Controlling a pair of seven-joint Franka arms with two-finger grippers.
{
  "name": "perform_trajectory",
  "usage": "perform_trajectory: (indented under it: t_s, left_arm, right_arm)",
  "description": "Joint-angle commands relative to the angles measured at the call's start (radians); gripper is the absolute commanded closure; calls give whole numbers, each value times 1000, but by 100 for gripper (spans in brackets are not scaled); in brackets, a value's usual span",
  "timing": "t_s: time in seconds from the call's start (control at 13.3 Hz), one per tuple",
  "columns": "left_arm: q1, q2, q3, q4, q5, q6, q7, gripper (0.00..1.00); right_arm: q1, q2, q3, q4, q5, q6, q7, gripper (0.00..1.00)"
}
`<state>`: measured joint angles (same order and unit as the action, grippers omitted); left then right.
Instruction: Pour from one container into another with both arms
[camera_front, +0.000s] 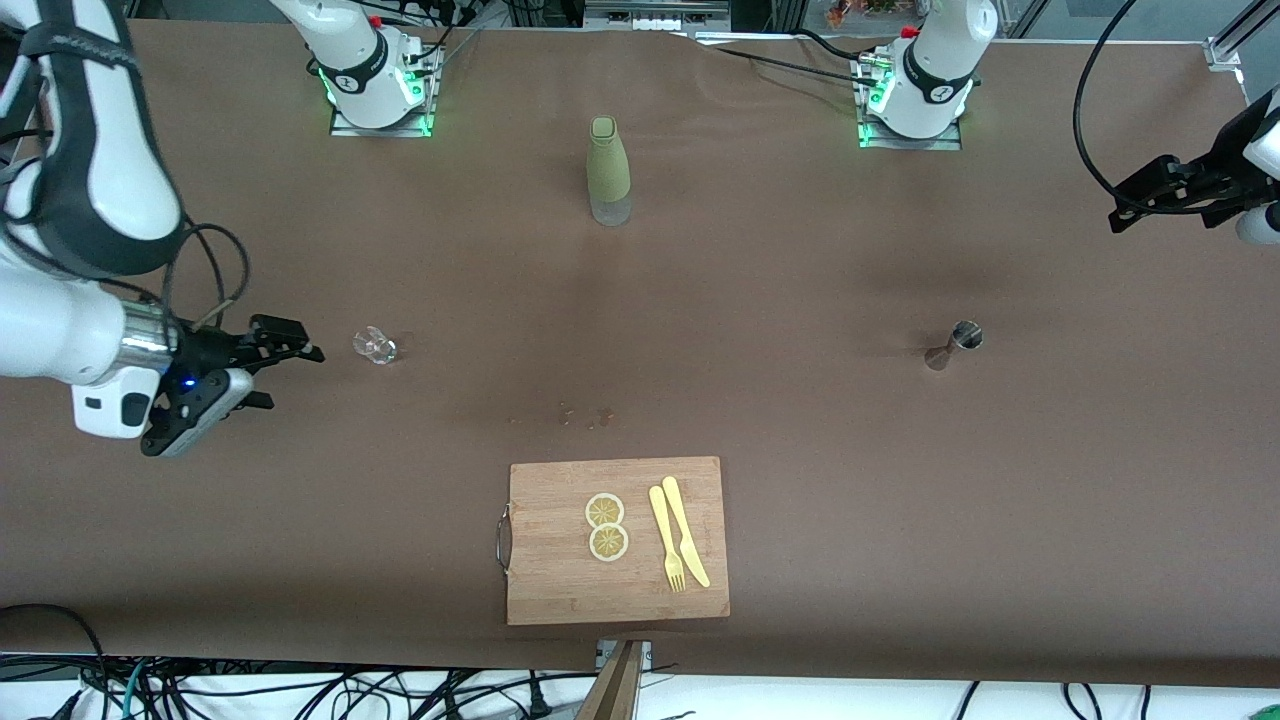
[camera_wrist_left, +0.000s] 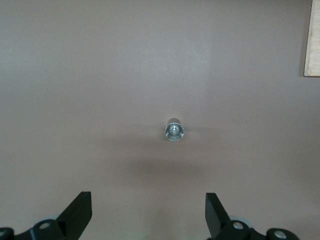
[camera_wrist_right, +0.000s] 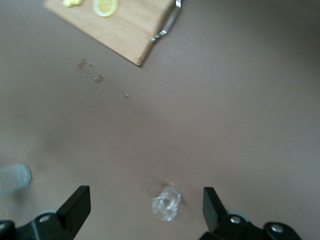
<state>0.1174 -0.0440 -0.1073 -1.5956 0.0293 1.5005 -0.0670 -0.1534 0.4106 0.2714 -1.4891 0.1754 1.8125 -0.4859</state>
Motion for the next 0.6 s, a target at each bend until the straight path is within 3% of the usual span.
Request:
perform_trajectory:
  t_s: [0.0,0.15,0.52]
  left_arm:
    - [-2,-7,-3,2,18,4,-20,0]
    - [-4,-7,-3,0,18,4,-27,0]
    - [-4,-7,-5,3,15,4,-27,0]
  right_arm:
    - [23,-27,28,-2,-144,-19,209,0]
    - [34,-27,35,-2,-247,-48,208,0]
    - [-6,-29,22,-5,-246,-6,184,0]
